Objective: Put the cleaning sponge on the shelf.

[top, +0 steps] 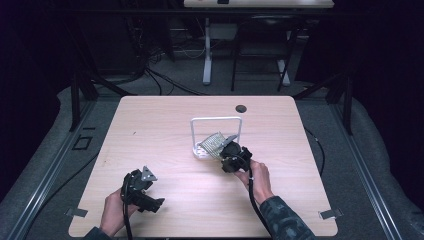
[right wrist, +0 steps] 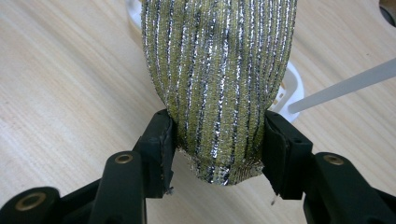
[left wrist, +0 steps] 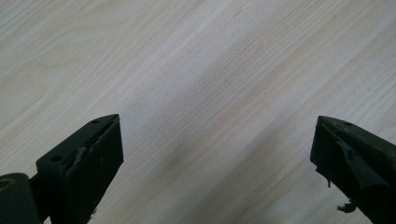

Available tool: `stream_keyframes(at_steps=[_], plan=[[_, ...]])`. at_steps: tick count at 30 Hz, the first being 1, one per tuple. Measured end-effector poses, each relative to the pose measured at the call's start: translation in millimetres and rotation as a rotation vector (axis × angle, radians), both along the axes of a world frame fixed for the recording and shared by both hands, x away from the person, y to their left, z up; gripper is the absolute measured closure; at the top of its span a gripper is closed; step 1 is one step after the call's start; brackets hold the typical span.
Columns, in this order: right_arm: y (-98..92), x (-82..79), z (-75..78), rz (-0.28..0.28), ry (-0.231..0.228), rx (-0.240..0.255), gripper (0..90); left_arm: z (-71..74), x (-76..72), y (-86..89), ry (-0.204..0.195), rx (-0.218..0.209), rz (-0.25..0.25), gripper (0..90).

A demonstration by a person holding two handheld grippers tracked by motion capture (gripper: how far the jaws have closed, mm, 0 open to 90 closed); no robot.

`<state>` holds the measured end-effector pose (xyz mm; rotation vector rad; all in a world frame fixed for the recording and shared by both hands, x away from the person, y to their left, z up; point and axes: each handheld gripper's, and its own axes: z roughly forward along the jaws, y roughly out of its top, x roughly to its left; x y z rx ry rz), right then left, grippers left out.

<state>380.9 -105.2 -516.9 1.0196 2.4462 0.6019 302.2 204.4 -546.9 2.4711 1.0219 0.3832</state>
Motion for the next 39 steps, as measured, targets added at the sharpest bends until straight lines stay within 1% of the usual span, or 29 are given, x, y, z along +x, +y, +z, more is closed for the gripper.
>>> stream_keyframes(at_steps=[2, 8, 12, 18, 19, 29, 31, 36, 38, 39], plan=[[0.7, 1.4, 0.5, -0.001, -0.001, 0.013, 49.3, 0.3, -0.1, 0.3, -0.001, -0.001, 0.004, 2.5], [4.0, 5.2, -0.1, -0.007, -0.004, 0.002, 49.3, 0.2, -0.5, 0.2, -0.004, -0.002, 0.005, 2.5], [8.1, 8.7, 1.7, -0.01, -0.023, -0.012, 49.3, 0.6, -0.9, -0.5, -0.001, -0.001, 0.001, 2.5], [12.8, 10.5, 2.9, -0.009, -0.03, -0.006, 49.3, 0.8, -0.9, -0.1, -0.001, 0.001, 0.001, 2.5], [14.6, 10.7, 3.2, -0.009, -0.042, -0.006, 49.3, 0.6, -0.9, -0.3, -0.001, 0.001, 0.003, 2.5], [18.6, 17.9, -4.2, -0.028, -0.032, -0.02, 49.3, 0.1, -0.7, 0.0, -0.005, 0.002, 0.002, 2.5], [21.0, 20.4, -6.9, -0.029, -0.029, -0.037, 49.2, 0.0, -0.6, -0.1, -0.004, 0.002, 0.001, 2.5], [23.3, 23.2, -9.2, -0.039, -0.025, -0.041, 49.2, 0.5, -1.2, -0.1, -0.001, 0.005, -0.002, 2.5], [23.9, 24.7, -9.0, -0.038, -0.022, -0.034, 49.0, 0.0, -1.3, 0.2, -0.004, 0.004, 0.002, 2.5], [26.1, 25.6, -10.0, -0.043, -0.022, -0.039, 48.9, -0.1, -1.3, 0.5, -0.003, 0.005, 0.003, 2.6]])
